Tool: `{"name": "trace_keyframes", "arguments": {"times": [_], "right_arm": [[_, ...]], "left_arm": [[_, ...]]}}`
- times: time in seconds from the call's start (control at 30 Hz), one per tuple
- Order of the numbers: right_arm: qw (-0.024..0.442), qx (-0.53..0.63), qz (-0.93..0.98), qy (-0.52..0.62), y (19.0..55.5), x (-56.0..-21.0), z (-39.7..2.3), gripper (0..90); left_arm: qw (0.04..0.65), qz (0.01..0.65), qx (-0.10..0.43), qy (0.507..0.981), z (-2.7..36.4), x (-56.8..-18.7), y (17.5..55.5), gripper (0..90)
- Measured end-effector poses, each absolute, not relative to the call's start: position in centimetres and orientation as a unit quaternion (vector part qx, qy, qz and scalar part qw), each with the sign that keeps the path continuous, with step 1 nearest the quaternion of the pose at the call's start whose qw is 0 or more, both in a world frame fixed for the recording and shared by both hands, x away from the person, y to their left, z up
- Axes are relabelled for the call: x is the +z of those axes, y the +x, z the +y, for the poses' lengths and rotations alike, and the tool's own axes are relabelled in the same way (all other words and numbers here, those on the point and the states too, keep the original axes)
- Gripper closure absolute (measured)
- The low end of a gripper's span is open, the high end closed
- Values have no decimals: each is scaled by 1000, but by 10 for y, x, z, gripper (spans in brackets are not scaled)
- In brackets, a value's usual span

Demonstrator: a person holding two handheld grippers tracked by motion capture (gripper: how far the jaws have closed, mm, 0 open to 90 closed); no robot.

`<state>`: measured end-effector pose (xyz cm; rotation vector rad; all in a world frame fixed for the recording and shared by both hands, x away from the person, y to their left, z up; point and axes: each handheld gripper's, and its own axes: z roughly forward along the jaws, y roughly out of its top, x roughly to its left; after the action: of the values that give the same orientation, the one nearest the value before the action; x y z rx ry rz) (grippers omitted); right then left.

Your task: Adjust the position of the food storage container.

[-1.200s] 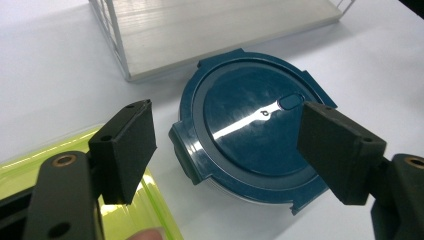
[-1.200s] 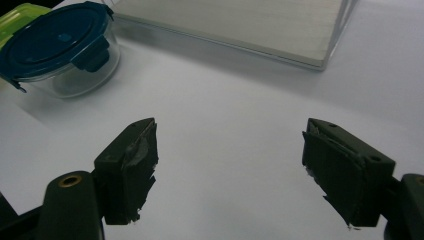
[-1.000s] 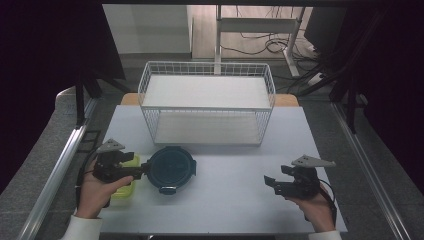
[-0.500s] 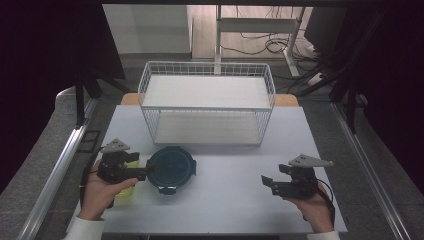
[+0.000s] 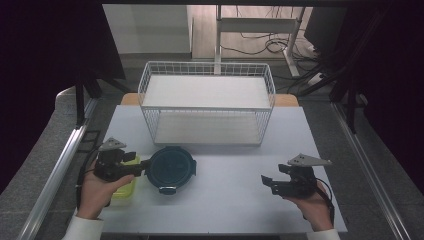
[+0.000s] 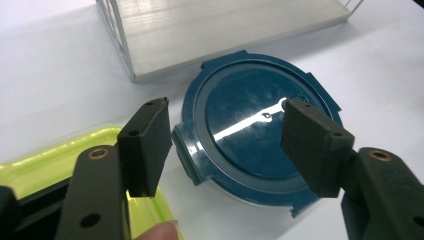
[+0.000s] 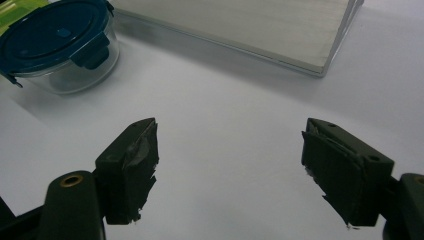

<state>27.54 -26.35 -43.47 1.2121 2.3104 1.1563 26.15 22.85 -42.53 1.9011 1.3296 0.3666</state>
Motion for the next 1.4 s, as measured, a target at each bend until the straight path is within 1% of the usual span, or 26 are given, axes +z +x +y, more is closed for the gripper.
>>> {"name": "trace_keyframes", "arguments": {"times": [0.1, 0.13, 0.23, 0.27, 0.5, 0.53, 0.6, 0.7, 0.73, 0.77, 0.8, 0.87, 0.97, 1.07, 1.2, 1.4], "right_arm": [[145, 398, 802, 421, 277, -435, -263, 224], [146, 397, 802, 422, 277, -435, -264, 223], [146, 396, 802, 423, 278, -436, -264, 223], [146, 395, 802, 424, 278, -436, -264, 223], [149, 387, 804, 427, 278, -440, -264, 224], [149, 386, 804, 427, 278, -440, -264, 223], [152, 384, 803, 429, 279, -440, -265, 223], [152, 381, 804, 431, 279, -441, -265, 223], [152, 379, 804, 433, 279, -441, -265, 223], [151, 377, 803, 436, 280, -441, -265, 224], [153, 375, 802, 438, 280, -442, -266, 224], [153, 373, 801, 442, 280, -442, -267, 224], [154, 374, 800, 443, 280, -442, -267, 224], [156, 374, 800, 443, 280, -441, -267, 224], [156, 374, 800, 443, 280, -441, -268, 223], [155, 374, 797, 449, 280, -441, -270, 223]], "left_arm": [[376, 523, 145, 751, 229, -427, 267, 407], [363, 529, 149, 752, 230, -430, 274, 421], [356, 534, 147, 753, 231, -433, 282, 462], [353, 537, 147, 752, 232, -435, 285, 462], [322, 545, 137, 762, 233, -448, 304, 631], [321, 543, 136, 764, 234, -449, 306, 631], [315, 545, 128, 766, 236, -451, 312, 695], [311, 549, 124, 766, 239, -454, 316, 748], [303, 553, 119, 767, 240, -455, 318, 748], [299, 556, 114, 767, 241, -457, 319, 783], [288, 559, 106, 770, 242, -459, 320, 840], [281, 558, 99, 774, 240, -460, 318, 879], [270, 558, 97, 779, 238, -460, 315, 900], [253, 553, 88, 789, 235, -462, 313, 900], [239, 563, 81, 787, 237, -467, 314, 900], [230, 559, 66, 794, 230, -476, 314, 900]]}}
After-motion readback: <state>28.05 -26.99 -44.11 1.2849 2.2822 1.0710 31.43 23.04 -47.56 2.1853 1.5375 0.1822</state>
